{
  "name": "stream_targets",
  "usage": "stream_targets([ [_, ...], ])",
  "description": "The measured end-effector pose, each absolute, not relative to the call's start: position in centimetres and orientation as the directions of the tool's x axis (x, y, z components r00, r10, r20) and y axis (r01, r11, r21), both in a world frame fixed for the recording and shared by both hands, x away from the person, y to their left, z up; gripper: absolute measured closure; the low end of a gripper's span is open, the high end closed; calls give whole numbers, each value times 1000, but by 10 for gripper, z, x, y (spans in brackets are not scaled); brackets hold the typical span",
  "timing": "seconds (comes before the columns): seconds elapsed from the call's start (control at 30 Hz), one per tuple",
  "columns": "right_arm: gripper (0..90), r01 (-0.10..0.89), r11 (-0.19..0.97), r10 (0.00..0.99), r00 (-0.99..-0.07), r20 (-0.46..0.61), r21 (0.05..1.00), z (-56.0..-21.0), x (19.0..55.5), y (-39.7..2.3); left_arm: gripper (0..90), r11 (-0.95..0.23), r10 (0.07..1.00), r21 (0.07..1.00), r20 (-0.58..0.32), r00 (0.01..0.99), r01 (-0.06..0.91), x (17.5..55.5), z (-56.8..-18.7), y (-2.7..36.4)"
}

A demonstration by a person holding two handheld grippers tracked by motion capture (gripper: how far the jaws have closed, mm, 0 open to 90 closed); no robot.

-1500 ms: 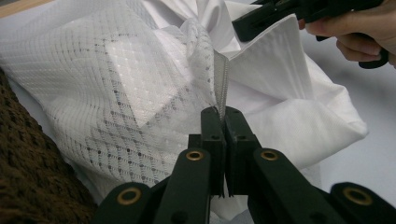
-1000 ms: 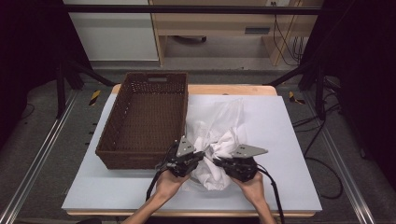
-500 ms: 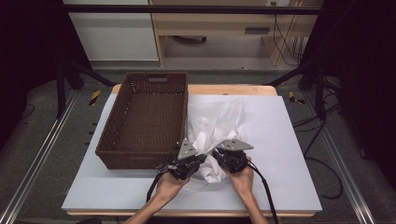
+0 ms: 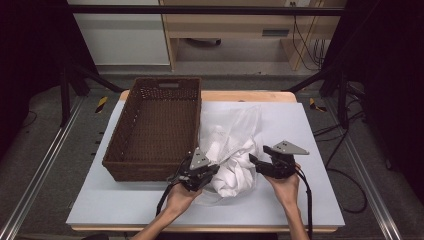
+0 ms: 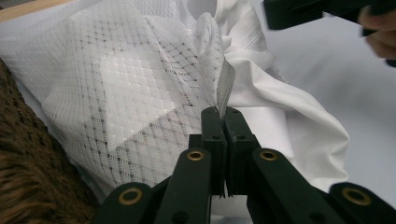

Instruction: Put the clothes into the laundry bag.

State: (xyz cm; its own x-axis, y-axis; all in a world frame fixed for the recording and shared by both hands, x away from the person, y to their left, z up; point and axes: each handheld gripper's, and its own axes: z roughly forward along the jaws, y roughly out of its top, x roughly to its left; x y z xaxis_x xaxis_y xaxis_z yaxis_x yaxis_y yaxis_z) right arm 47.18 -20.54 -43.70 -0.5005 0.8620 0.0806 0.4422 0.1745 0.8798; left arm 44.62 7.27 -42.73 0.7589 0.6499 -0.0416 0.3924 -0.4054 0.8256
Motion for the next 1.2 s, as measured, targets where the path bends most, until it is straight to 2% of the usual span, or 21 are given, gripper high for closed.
stream_targets([
  [0.03,375,464,174,862,-499,93,869,-443,477,-206,879,-405,650,825,-43,759,394,447,-428,73],
  [0.1,486,494,187,846,-521,117,849,-453,484,-204,878,-404,649,825,-47,759,397,447,-428,73],
  [0.2,765,485,224,824,-557,101,845,-455,483,-197,879,-395,653,827,-55,756,401,447,-427,74],
  [0.27,825,442,250,809,-585,65,862,-448,475,-193,878,-385,656,831,-60,753,402,447,-425,75],
  [0.47,829,333,297,718,-696,20,895,-427,444,-170,878,-359,666,845,-67,743,397,447,-416,78],
  [0.53,840,330,320,669,-742,34,888,-427,440,-159,879,-344,668,852,-74,741,395,447,-413,80],
  [0.67,845,361,382,629,-776,46,851,-443,448,-136,879,-327,668,864,-75,740,382,445,-407,83],
  [0.77,846,397,394,640,-766,63,829,-456,461,-127,879,-323,657,871,-77,750,372,443,-404,83],
  [0.87,844,436,348,689,-719,89,830,-464,478,-123,879,-329,650,870,-75,756,368,442,-404,82],
  [0.97,841,438,312,761,-647,54,843,-470,486,-121,880,-341,647,863,-72,759,373,441,-406,81],
  [1.07,835,435,292,779,-625,52,852,-472,488,-121,880,-353,646,852,-77,759,387,443,-412,80],
  [1.13,805,425,293,774,-631,49,856,-470,485,-122,879,-367,649,843,-72,757,394,444,-416,79],
  [1.2,726,411,300,759,-650,46,861,-465,479,-125,879,-372,652,838,-70,755,399,445,-420,78],
])
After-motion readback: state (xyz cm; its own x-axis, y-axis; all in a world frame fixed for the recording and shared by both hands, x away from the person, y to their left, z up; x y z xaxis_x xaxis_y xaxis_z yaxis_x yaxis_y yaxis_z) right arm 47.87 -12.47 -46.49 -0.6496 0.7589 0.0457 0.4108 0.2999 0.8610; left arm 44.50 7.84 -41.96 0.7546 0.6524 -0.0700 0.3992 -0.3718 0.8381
